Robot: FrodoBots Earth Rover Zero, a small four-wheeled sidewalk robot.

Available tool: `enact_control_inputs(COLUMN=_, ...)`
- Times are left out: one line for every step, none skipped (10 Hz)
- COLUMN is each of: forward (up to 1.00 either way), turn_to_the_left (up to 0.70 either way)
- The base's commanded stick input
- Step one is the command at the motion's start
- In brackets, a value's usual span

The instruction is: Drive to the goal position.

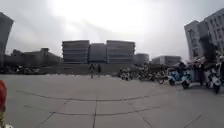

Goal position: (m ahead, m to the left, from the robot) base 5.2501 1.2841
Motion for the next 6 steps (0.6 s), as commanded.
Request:
enact_control_inputs(forward=1.00, turn_to_the_left=0.03)
enact_control_inputs(forward=1.00, turn_to_the_left=0.00)
enact_control_inputs(forward=1.00, turn_to_the_left=0.00)
enact_control_inputs(forward=1.00, turn_to_the_left=0.00)
enact_control_inputs(forward=1.00, turn_to_the_left=0.00)
enact_control_inputs(forward=1.00, turn_to_the_left=0.00)
